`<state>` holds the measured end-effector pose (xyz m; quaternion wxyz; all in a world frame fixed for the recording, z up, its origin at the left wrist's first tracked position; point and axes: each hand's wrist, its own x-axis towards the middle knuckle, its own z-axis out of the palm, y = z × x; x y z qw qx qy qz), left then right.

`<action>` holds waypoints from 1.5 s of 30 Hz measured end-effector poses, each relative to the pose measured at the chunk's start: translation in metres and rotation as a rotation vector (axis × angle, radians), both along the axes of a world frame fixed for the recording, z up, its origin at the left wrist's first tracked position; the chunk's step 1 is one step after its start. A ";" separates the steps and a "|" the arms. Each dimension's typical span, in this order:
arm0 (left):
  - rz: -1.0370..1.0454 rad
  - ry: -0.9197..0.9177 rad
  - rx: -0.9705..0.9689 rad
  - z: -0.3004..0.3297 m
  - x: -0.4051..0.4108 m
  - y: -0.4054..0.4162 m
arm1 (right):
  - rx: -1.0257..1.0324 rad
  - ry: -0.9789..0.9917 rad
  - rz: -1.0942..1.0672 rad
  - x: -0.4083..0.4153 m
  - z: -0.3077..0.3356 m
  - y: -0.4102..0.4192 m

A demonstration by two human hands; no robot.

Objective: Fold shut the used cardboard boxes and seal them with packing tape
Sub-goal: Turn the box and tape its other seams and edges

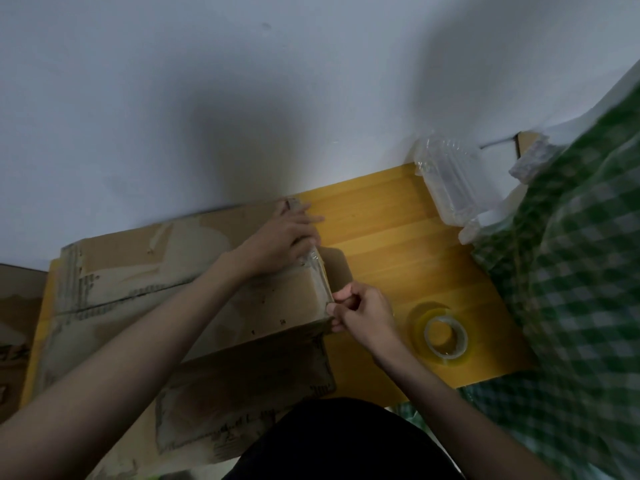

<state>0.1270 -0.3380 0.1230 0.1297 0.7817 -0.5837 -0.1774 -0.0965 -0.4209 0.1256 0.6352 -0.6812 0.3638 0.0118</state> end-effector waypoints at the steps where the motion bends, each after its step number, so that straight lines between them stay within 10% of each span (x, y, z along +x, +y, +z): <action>1: -0.046 0.055 0.012 -0.001 -0.003 0.004 | 0.018 0.002 -0.005 0.000 0.000 0.000; 30: 0.078 0.224 -0.065 0.018 0.028 -0.014 | -0.019 0.016 0.000 0.001 0.001 0.001; 45: 1.168 -0.279 -0.228 0.058 0.031 0.211 | -0.282 0.071 0.228 0.141 0.021 -0.039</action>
